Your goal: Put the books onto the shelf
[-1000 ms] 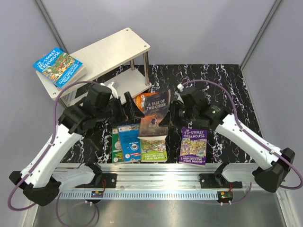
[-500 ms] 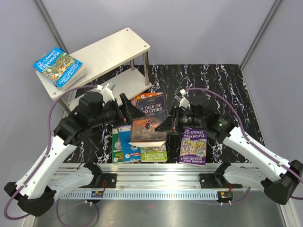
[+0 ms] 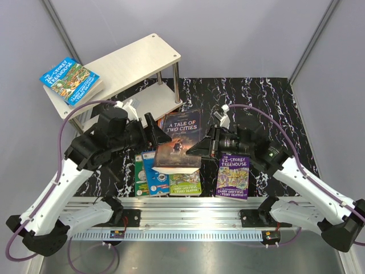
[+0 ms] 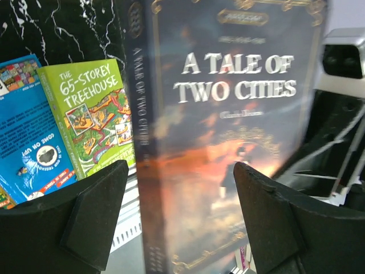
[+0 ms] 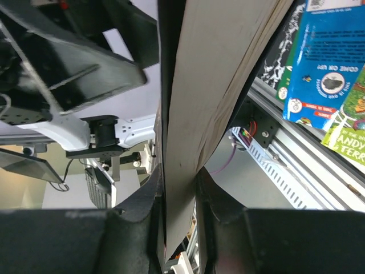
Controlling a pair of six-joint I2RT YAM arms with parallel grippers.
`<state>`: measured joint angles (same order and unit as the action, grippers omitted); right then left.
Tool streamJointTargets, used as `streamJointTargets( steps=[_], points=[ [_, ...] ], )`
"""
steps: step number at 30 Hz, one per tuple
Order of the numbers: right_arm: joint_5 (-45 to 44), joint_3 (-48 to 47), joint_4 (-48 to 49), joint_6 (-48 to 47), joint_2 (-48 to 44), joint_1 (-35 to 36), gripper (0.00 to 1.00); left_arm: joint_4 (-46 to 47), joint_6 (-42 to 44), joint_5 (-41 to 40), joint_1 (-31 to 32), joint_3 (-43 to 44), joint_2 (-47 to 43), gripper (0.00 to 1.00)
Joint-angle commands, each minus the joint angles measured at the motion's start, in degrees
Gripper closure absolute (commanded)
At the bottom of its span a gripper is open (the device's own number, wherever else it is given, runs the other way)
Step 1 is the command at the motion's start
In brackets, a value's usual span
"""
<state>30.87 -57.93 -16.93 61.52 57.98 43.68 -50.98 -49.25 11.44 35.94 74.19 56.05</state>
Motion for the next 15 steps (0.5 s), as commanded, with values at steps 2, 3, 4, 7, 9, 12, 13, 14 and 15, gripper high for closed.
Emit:
streamJointTargets(
  steps=[2, 3, 4, 7, 9, 12, 13, 14, 15],
  points=[
    [1.56, -0.87, 15.34, 2.55, -3.66, 0.35, 1.00, 1.40, 0.30, -0.63, 0.18, -2.21, -1.12, 0.19],
    [1.47, 0.09, 16.04, 2.99, -4.09, 0.27, 1.00, 2.02, 0.13, -0.37, 0.27, -2.47, -1.38, 0.19],
    [1.30, 0.62, 16.40, 3.52, -4.36, 0.35, 1.00, 2.46, 0.12, -0.19, 0.27, -2.47, -1.47, 0.19],
    [0.59, 3.87, 21.49, 6.33, -5.59, 0.26, 1.00, 6.05, 0.04, 3.48, 0.18, -2.56, -1.38, 0.25],
    [0.77, 6.67, 25.53, 8.70, -5.94, 0.35, 1.00, 10.52, -1.80, 5.25, 0.18, -3.35, -1.38, 0.43],
    [0.68, 10.01, 29.05, 11.16, -6.38, 0.35, 1.00, 15.90, -4.18, 6.57, 0.27, -3.62, -2.26, 0.71],
    [0.33, 10.73, 29.93, 11.78, -6.73, 0.27, 1.00, 16.96, -4.44, 7.88, 0.27, -3.44, -2.35, 0.74],
    [-0.72, 11.43, 31.24, 12.65, -7.08, 0.35, 1.00, 18.53, -4.88, 8.68, 0.27, -3.09, -2.18, 0.78],
    [-1.25, 12.57, 31.86, 13.10, -7.52, 0.35, 1.00, 19.16, -4.97, 9.64, 0.27, -2.92, -1.74, 0.79]
  ],
)
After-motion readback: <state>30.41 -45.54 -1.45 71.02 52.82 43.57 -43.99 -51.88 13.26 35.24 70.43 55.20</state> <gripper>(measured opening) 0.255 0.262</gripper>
